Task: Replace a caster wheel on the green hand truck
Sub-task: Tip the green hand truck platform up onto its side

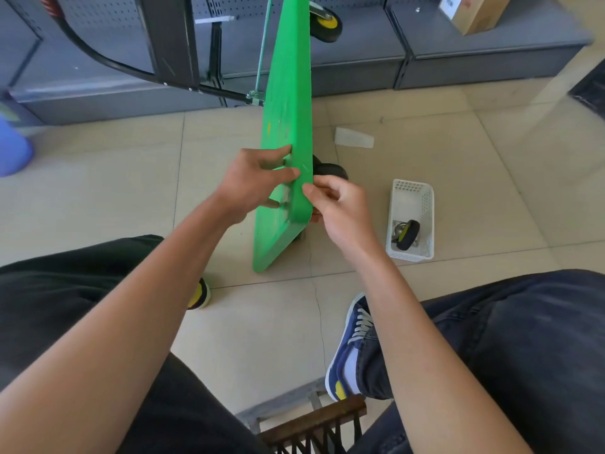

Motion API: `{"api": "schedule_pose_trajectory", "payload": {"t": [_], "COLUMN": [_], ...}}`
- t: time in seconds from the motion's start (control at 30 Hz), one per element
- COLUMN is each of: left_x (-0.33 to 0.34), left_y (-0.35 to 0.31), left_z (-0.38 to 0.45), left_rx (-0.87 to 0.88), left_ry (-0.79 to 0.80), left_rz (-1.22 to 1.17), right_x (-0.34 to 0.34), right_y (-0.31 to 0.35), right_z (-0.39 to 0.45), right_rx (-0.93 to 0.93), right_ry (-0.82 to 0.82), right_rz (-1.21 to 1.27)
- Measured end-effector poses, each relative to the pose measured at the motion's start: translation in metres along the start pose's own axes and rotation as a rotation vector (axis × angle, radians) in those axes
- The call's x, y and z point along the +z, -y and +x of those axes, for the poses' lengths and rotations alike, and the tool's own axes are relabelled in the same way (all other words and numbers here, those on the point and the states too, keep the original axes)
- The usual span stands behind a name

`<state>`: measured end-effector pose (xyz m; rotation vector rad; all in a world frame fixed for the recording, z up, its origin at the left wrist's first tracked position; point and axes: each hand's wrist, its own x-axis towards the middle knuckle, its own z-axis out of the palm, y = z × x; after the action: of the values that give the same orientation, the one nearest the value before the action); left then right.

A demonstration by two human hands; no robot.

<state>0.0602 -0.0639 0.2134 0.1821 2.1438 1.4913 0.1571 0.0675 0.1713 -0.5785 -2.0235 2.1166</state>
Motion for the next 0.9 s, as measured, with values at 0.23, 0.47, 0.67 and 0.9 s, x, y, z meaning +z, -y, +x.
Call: {"api": "schedule_pose_trajectory", "payload": {"t": [0.23,0.47,0.67,0.9], "left_x": [-0.018,-0.011,-0.012,-0.009], "left_y": [-0.003,-0.007,-0.007,-0.019], "left_z": [0.005,0.004,0.007,0.008], "left_rx": [0.018,0.014,0.034,0.062], "left_ry": [0.036,0.027,0.018,-0.044], "left_rz": [-0.042,-0.048,0.02,0.114], "right_x": [0.011,0.014,0.025,0.023], "right_y": [-0.005,-0.006,-0.02,-0.023], "right_z": [-0.014,-0.017,-0.022,-0.024], "right_rx": [0.041,-0.057,-0.241,-0.324], "right_ry": [0.197,0.096,-0.047,-0.054], "right_rz": [-0.016,-0.191,-0.314,-0.298]}}
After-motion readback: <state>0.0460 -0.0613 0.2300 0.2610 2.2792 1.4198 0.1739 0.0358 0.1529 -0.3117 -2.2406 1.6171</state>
